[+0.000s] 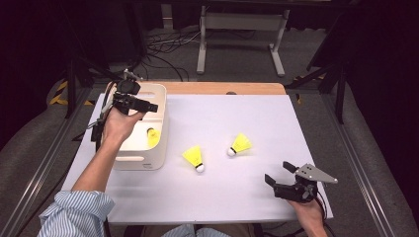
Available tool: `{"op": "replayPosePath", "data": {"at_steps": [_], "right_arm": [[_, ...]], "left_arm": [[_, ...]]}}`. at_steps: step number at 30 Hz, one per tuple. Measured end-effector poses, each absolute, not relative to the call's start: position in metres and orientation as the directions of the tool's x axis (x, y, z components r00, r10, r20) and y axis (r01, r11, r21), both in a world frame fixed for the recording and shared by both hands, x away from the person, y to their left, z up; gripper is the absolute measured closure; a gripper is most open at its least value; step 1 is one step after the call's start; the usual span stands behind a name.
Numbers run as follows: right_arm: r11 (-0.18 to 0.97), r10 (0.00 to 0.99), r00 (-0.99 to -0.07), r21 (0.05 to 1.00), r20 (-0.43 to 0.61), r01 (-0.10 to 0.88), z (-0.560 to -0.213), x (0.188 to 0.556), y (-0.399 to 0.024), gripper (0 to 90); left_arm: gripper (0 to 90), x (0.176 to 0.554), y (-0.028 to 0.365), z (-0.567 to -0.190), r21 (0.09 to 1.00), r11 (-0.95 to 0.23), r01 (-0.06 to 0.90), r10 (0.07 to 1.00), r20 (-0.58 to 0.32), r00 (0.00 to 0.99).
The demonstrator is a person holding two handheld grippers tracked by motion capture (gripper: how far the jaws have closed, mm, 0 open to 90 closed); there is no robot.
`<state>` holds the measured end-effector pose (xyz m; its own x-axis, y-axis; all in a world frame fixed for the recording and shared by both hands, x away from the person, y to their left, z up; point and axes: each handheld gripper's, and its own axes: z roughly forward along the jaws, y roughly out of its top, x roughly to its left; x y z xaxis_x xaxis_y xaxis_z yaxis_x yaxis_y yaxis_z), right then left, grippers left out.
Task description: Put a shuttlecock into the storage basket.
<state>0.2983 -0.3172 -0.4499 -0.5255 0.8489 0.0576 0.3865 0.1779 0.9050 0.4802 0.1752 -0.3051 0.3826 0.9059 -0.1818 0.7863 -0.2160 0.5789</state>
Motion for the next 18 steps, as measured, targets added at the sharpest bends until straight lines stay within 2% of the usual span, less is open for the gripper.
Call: {"op": "replayPosePath", "data": {"at_steps": [18], "right_arm": [[0.178,0.849,-0.526,0.905,0.057,0.386,-0.450,0.298,-0.317,12.8]], "left_arm": [[37.9,0.473,0.160,-0.299,0.593,-0.261,0.761,0.882,-0.174,0.438]]}}
